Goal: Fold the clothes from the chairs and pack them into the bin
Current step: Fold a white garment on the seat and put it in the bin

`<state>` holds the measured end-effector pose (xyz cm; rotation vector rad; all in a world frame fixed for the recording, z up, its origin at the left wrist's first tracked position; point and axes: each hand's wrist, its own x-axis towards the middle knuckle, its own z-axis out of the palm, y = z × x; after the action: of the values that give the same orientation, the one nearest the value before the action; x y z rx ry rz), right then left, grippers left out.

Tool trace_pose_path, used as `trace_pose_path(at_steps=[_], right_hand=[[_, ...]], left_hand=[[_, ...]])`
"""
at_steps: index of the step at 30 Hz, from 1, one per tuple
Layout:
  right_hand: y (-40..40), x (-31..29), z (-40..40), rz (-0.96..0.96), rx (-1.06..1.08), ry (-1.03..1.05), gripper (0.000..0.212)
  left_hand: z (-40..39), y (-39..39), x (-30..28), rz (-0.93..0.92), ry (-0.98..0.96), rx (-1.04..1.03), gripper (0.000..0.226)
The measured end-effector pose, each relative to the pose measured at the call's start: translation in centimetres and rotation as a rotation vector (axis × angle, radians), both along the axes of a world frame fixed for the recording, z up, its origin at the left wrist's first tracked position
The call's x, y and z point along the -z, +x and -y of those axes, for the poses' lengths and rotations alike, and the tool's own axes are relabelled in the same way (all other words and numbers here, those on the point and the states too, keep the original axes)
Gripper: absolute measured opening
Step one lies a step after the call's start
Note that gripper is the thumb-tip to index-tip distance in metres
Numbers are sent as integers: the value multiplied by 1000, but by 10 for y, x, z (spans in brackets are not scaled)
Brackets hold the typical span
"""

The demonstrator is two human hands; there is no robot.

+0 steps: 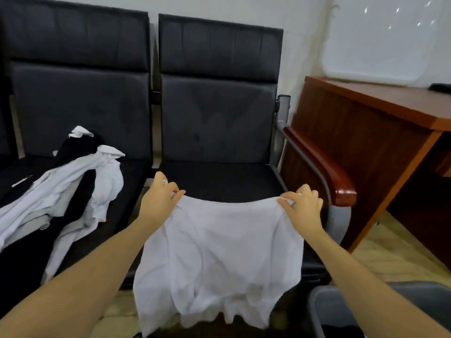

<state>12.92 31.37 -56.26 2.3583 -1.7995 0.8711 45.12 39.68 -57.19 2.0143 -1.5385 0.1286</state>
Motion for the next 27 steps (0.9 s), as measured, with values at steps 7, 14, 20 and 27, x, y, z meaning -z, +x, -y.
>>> trace_pose_path(at_steps=[7, 14, 20, 27], right_hand=[[31, 60, 55, 17, -4, 165, 21], [30, 90, 26, -20, 64, 298, 42], [18, 103, -27, -77, -39, 399, 52], [4, 106, -15, -383, -99, 450, 62]], left_hand=[[47, 25, 59, 25, 112, -62, 23], [13, -20, 77, 111, 135, -83, 41], [-26, -48, 95, 62, 617, -48, 61], [-11, -21, 97, 169, 613, 7, 61]])
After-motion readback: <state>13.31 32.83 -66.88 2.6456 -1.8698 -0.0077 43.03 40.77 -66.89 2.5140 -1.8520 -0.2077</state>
